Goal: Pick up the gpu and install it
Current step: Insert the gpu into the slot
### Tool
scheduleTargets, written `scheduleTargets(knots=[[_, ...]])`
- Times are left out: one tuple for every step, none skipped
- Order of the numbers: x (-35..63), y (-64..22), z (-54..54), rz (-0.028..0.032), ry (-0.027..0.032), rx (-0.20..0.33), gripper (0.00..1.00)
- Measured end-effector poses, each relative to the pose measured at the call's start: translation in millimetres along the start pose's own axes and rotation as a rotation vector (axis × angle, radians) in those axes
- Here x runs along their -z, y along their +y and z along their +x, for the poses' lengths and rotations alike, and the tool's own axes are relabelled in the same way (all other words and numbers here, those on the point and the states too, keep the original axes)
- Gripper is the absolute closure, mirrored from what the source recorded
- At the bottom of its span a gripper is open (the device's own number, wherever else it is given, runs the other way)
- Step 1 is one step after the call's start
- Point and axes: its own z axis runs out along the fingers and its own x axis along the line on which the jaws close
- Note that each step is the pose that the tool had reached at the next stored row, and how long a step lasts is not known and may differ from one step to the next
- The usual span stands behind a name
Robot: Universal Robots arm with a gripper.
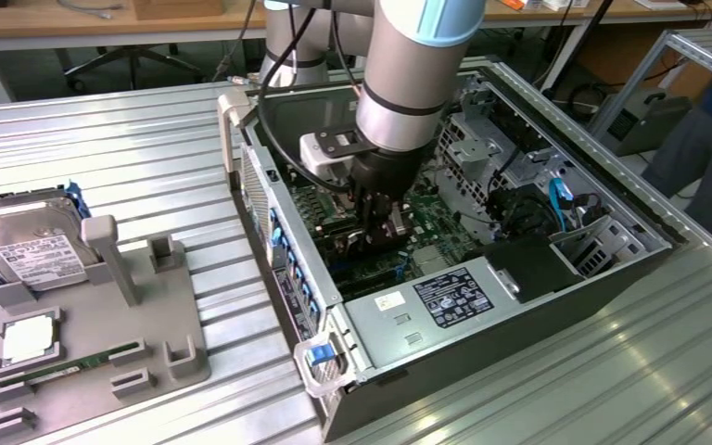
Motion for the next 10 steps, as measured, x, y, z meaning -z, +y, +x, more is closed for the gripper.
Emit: scheduleTargets(knots=[[-0.1, 0.2, 0.0, -0.0001, 0.0001, 0.0, 0.73], [-0.1, 0.3, 0.0, -0.0001, 0.0001, 0.0, 0.73], [-0.1, 0.3, 0.0, -0.0001, 0.0, 0.0, 0.73], [-0.1, 0.4, 0.0, -0.0001, 0.0, 0.0, 0.73], [-0.4, 0.5, 0.0, -0.0001, 0.0001, 0.0, 0.73], [-0.7, 0.5, 0.1, -0.0001, 0.0001, 0.0, 0.73], [-0.7, 0.6, 0.1, -0.0002, 0.0002, 0.0, 0.73], [-0.7, 0.6, 0.1, -0.0002, 0.0003, 0.0, 0.73], [-0.8, 0.6, 0.0, -0.0002, 0.0002, 0.0, 0.73], [-0.9, 0.6, 0.0, -0.0001, 0.0, 0.0, 0.73]])
